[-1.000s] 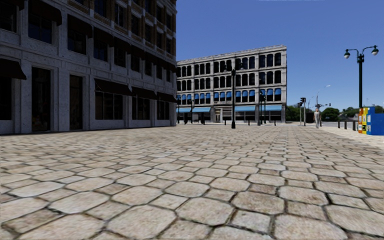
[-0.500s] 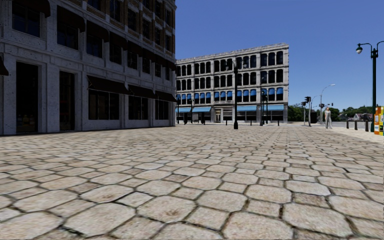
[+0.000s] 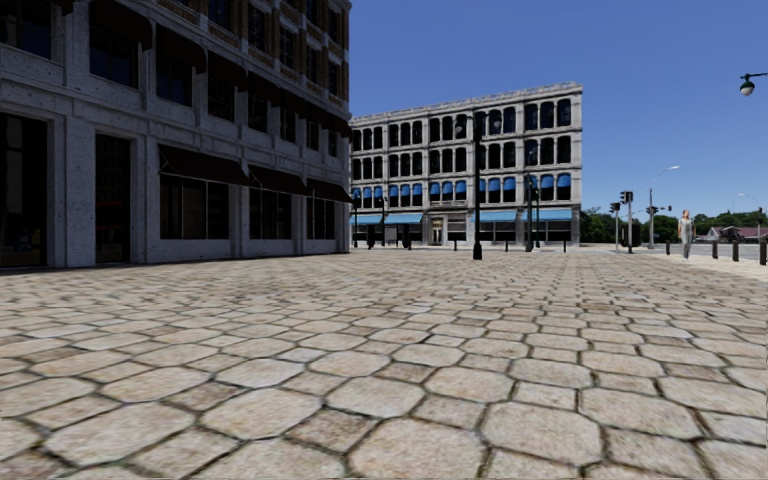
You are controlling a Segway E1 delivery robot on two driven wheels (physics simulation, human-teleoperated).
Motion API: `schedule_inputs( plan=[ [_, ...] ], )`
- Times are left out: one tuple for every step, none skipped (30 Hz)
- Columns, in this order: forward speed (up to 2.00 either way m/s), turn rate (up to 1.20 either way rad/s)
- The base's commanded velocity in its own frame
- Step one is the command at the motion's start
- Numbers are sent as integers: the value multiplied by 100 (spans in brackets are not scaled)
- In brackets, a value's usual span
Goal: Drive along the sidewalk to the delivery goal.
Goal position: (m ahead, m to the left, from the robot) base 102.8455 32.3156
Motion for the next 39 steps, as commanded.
schedule_inputs(
  plan=[
    [200, 0],
    [200, 0],
    [200, 0],
    [200, 0],
    [200, 0],
    [200, 0],
    [200, 0],
    [200, 0],
    [200, 0],
    [200, 0],
    [200, 0],
    [200, 0],
    [200, 0],
    [200, 0],
    [200, 0],
    [200, 0],
    [200, 0],
    [200, 0],
    [200, 0],
    [200, 0],
    [200, 0],
    [200, 0],
    [200, 0],
    [200, 0],
    [200, 0],
    [200, 0],
    [200, 0],
    [200, 0],
    [200, 0],
    [200, 0],
    [200, 0],
    [200, 0],
    [200, 0],
    [200, 0],
    [200, 0],
    [200, 0],
    [200, 0],
    [200, 0],
    [200, 0]
  ],
)
